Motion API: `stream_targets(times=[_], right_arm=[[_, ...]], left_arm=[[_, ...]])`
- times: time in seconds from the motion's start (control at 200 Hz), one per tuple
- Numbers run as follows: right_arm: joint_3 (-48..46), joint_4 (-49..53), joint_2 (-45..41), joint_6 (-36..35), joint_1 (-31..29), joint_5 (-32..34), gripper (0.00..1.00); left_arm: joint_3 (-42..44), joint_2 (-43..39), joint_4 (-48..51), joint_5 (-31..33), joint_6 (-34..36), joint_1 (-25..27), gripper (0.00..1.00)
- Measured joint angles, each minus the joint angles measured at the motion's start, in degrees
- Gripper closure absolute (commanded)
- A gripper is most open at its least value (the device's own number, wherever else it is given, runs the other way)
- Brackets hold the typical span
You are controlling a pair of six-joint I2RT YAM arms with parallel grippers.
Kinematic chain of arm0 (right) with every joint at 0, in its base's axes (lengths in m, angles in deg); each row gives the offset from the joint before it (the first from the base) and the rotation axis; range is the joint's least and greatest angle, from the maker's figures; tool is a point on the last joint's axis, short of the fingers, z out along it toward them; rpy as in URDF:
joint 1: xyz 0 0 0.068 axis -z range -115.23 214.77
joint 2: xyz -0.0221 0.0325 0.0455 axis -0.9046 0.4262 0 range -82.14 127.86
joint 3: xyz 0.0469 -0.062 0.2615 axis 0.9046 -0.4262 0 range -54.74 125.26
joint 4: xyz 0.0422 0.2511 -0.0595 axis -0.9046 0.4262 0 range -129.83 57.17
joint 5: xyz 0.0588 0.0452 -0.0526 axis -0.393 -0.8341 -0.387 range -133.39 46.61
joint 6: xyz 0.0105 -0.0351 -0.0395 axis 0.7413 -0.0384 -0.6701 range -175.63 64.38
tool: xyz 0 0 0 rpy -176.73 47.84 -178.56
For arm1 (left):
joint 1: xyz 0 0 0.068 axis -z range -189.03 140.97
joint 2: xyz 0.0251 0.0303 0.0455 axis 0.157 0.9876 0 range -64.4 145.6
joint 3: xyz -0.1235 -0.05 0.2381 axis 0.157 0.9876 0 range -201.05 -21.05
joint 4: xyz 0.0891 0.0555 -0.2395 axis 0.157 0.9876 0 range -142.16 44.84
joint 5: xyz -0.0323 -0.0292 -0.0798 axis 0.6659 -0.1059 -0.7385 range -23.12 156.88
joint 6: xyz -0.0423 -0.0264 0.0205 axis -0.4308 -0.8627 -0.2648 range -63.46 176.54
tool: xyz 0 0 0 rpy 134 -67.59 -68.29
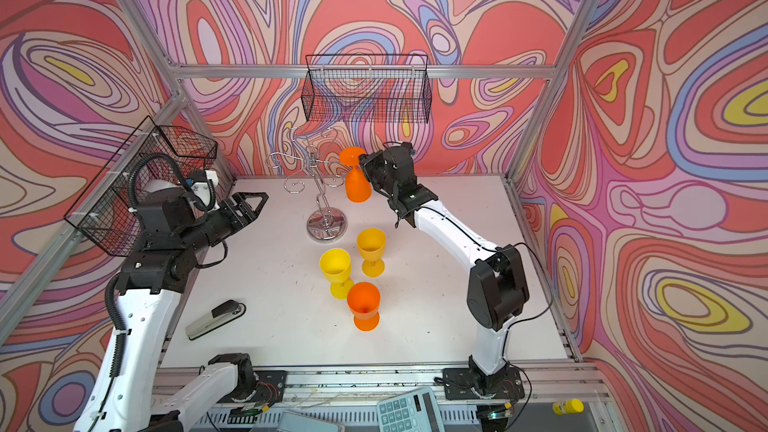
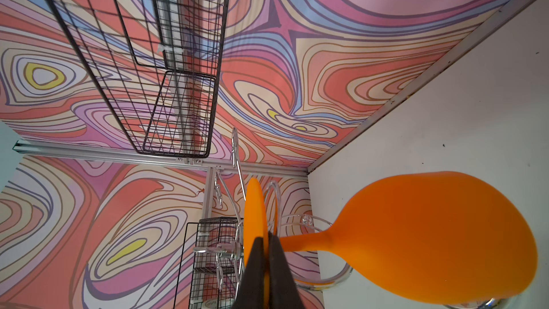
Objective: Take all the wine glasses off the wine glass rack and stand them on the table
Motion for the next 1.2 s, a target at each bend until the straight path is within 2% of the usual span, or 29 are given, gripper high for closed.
stream_targets(times=[0.326,0.656,1.197], right_arm=[[0.04,-1.97,-0.22,1.6,0.0,-3.08,1.0],[5.07,-1.31,1.01,1.86,-0.17,-4.59,1.0],[16.39,2.29,10.51,1.86,-1.99,-5.86,1.0]], left_arm=[[0.0,3.28,2.08,1.18,2.01,0.0,0.28],[0.0,4.26,2.12,1.14,2.14,0.0,0.28],[0.31,4.2,2.01,0.81,2.12,0.0,0.28]])
